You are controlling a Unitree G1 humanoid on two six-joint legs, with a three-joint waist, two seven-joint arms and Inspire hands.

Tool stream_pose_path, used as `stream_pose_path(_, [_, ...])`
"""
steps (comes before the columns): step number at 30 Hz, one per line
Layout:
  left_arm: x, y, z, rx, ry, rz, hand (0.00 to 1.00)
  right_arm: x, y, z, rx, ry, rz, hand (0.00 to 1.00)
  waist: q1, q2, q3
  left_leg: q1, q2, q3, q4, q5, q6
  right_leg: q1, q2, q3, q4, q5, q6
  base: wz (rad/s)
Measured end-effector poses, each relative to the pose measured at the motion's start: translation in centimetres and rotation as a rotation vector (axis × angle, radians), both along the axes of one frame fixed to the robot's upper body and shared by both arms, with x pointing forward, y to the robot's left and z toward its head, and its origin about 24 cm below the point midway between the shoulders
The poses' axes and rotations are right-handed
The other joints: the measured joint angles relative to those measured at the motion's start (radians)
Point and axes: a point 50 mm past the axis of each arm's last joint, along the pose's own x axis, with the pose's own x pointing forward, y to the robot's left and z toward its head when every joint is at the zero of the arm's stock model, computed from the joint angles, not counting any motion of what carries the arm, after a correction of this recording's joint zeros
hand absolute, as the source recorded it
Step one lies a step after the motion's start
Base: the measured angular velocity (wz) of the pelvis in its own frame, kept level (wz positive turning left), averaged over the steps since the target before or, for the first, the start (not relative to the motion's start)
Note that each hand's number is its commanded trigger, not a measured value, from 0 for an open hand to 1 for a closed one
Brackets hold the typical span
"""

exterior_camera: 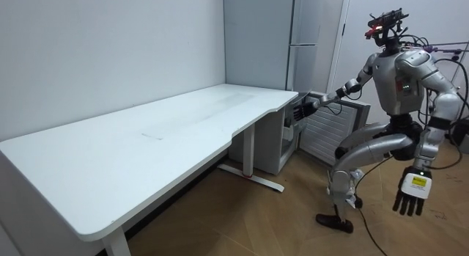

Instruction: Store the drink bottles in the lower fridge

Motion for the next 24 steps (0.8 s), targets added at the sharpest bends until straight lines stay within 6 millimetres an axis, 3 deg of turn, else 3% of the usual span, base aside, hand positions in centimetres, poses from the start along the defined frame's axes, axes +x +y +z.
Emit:
stream_pose_path(2, [-0.4, 0.2, -0.1, 0.006, 0.014, 0.006, 0.0, -0.7, 0.3, -1.6, 0.016, 0.041, 0.013, 0.0, -0.006, -0.001, -0.0007, 0.055, -0.002, -0.011, -0.043, 0.004, -0.003, 0.072, 0.018, -0.024, -0.065, 0.011, 0.022, 0.07])
stream_pose_path(3, [-0.4, 0.3, -0.2, 0.007, 0.016, 0.009, 0.0, -1.0, 0.2, -1.9, 0.016, 0.045, 0.022, 0.0, -0.01, -0.001, -0.0007, 0.066, -0.002, -0.011, -0.056, 0.003, -0.002, 0.086, 0.022, -0.03, -0.08, 0.014, 0.025, 0.1])
stream_pose_path(7, [-0.1, 0.8, -0.4, 0.003, 0.023, 0.029, 0.0, -2.8, -0.4, -4.1, -0.012, 0.074, 0.108, 0.0, -0.022, 0.001, -0.0015, 0.134, 0.0, 0.002, -0.097, -0.006, 0.02, 0.162, 0.04, -0.031, -0.155, 0.031, 0.049, -0.04])
stream_pose_path(12, [0.4, 1.1, -0.5, 0.005, 0.008, 0.058, 0.0, -5.4, -0.7, -6.8, -0.043, 0.152, 0.2, 0.0, -0.044, 0.023, -0.0039, 0.243, 0.002, 0.018, -0.148, -0.025, 0.033, 0.279, 0.06, -0.03, -0.242, 0.04, 0.085, 0.0])
stream_pose_path(15, [-0.2, 0.8, -1.1, -0.003, 0.037, 0.082, 0.0, -8.0, -0.7, -9.4, 0.008, 0.199, 0.193, 0.0, -0.062, 0.045, -0.0125, 0.327, 0.001, 0.018, -0.198, -0.029, 0.037, 0.372, 0.077, -0.041, -0.316, 0.055, 0.104, 0.0])
stream_pose_path(19, [-1.0, 0.1, -1.8, -0.026, 0.074, 0.1, 0.0, -13.0, 0.9, -13.8, 0.078, 0.345, 0.212, 0.0, -0.079, 0.059, -0.0231, 0.447, 0.006, 0.037, -0.291, -0.027, 0.04, 0.474, 0.11, -0.012, -0.423, 0.085, 0.121, -0.1])
stream_pose_path(21, [-1.3, -0.5, -2.2, -0.042, 0.088, 0.122, 0.0, -15.1, 1.6, -15.3, 0.12, 0.394, 0.203, 0.0, -0.099, 0.074, -0.0328, 0.485, 0.006, 0.041, -0.319, -0.025, 0.041, 0.512, 0.118, -0.01, -0.461, 0.096, 0.128, -0.09])
stream_pose_path(24, [-1.2, -1.1, -2.4, -0.064, 0.068, 0.153, 0.0, -17.9, 3.0, -17.2, 0.178, 0.454, 0.191, 0.0, -0.121, 0.078, -0.0348, 0.562, 0.009, 0.063, -0.387, -0.013, 0.041, 0.576, 0.132, 0.003, -0.534, 0.12, 0.134, -0.18])
